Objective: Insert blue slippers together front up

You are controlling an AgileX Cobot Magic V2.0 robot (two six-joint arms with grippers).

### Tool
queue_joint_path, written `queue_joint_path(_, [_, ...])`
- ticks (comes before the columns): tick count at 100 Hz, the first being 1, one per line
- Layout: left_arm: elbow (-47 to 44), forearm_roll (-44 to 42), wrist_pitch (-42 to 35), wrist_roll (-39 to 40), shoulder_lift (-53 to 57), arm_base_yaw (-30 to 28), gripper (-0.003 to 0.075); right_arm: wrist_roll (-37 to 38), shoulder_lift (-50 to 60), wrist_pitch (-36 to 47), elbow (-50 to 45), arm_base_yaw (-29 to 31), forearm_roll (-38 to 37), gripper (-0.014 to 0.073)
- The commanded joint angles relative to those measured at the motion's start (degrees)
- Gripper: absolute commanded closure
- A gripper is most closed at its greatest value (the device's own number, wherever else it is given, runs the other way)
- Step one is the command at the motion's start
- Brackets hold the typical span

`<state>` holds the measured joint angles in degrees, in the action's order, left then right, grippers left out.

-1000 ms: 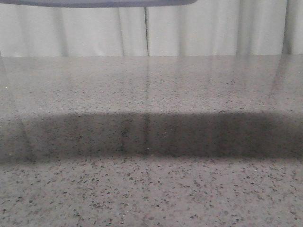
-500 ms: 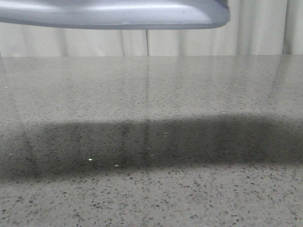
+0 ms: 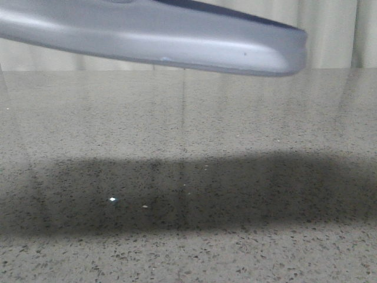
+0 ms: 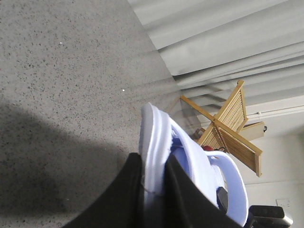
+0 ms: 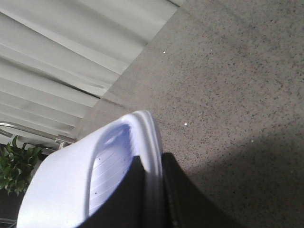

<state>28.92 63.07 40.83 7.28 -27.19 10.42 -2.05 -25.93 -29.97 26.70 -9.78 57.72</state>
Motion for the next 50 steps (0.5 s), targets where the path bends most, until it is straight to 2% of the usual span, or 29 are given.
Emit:
queue_joint_path(1, [2.1, 5.7, 0.0, 0.0, -0.2, 0.5, 0.0704, -2.2, -0.1, -0.8, 1.5, -0.2, 3.9, 0.0701])
queue_joint_path(30, [2.1, 12.5, 1.3, -1.9, -0.2, 2.8, 0.0704, -2.4, -0.2, -3.7, 1.5, -0.2, 4.6, 0.0701])
queue_joint_path(50, [2.1, 19.4, 1.3, -4.7, -0.2, 2.9, 0.0704, -6.1, -0.2, -3.2, 1.5, -0.2, 9.7, 0.0701])
